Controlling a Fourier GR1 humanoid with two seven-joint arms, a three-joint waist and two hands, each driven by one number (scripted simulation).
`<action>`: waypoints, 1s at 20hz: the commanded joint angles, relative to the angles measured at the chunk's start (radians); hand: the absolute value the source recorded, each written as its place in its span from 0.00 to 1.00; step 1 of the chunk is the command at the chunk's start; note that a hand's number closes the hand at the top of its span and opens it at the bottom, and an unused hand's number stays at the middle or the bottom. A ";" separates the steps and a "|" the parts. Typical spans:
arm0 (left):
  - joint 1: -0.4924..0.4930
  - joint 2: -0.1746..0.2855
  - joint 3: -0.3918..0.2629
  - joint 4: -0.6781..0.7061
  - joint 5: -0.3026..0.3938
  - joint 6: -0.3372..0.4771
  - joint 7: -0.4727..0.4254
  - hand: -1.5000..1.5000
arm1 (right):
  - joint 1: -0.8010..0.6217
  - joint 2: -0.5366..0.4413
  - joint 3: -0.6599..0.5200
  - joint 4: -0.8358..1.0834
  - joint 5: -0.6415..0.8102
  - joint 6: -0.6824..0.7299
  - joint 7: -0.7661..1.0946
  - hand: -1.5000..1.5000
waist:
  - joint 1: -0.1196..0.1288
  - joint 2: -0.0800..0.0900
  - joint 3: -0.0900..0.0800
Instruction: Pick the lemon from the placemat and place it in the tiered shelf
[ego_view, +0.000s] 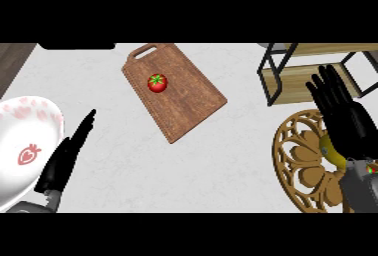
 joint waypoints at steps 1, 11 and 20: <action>-0.007 0.011 0.077 0.029 0.055 -0.040 0.017 0.50 | 0.059 -0.062 -0.079 -0.003 0.014 0.033 -0.045 1.00 | -0.015 0.000 -0.014; 0.087 -0.145 0.166 0.087 0.295 -0.033 0.066 0.50 | 0.311 -0.426 -0.451 0.366 0.075 0.057 -0.070 0.00 | -0.038 0.003 -0.012; 0.045 -0.162 0.199 0.150 0.297 -0.082 0.064 0.50 | 0.430 -0.466 -0.439 0.294 0.056 0.391 -0.220 0.00 | -0.018 0.000 -0.015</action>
